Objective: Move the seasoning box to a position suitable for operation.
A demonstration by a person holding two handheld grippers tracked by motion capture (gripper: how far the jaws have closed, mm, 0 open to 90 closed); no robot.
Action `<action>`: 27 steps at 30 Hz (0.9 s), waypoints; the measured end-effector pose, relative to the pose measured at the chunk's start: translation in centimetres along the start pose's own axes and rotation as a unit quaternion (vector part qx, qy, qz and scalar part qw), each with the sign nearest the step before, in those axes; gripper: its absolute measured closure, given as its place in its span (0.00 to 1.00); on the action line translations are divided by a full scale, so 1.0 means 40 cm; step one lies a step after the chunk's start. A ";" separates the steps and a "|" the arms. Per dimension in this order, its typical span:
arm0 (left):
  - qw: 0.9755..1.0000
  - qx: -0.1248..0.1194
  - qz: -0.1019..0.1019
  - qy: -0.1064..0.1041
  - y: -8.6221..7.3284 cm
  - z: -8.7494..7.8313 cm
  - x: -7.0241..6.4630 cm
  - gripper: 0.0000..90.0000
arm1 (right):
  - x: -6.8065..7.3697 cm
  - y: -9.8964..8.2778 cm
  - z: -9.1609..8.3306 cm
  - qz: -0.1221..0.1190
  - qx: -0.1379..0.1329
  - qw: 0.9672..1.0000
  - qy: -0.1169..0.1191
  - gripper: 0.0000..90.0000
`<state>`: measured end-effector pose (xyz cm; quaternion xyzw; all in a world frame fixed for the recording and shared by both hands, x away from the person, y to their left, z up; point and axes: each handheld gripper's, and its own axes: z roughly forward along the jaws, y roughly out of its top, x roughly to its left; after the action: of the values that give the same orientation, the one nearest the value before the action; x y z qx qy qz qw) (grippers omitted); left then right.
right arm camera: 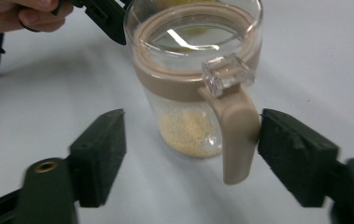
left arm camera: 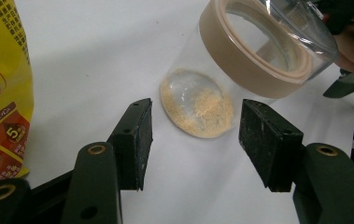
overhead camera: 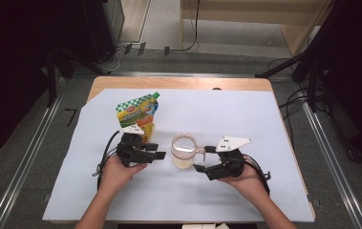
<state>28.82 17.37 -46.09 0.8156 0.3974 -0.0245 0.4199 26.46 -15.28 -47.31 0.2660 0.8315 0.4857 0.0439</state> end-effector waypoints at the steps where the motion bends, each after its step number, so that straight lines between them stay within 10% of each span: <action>1: 1.000 0.000 0.002 0.001 0.000 0.001 0.000 0.51 | -0.002 -0.003 -0.006 0.002 0.000 1.000 -0.002 0.37; 13: 1.000 0.020 0.014 0.016 0.019 0.041 0.004 0.55 | 0.013 -0.034 -0.011 0.010 0.011 1.000 0.005 0.94; 27: 1.000 0.010 0.019 0.015 0.020 0.055 0.008 0.51 | -0.008 -0.038 0.027 0.031 0.015 0.999 -0.015 1.00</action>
<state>30.20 15.76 -47.11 0.8274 0.3877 -0.0081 0.4062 26.47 -15.18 -49.21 0.2992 0.8292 0.4707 0.0376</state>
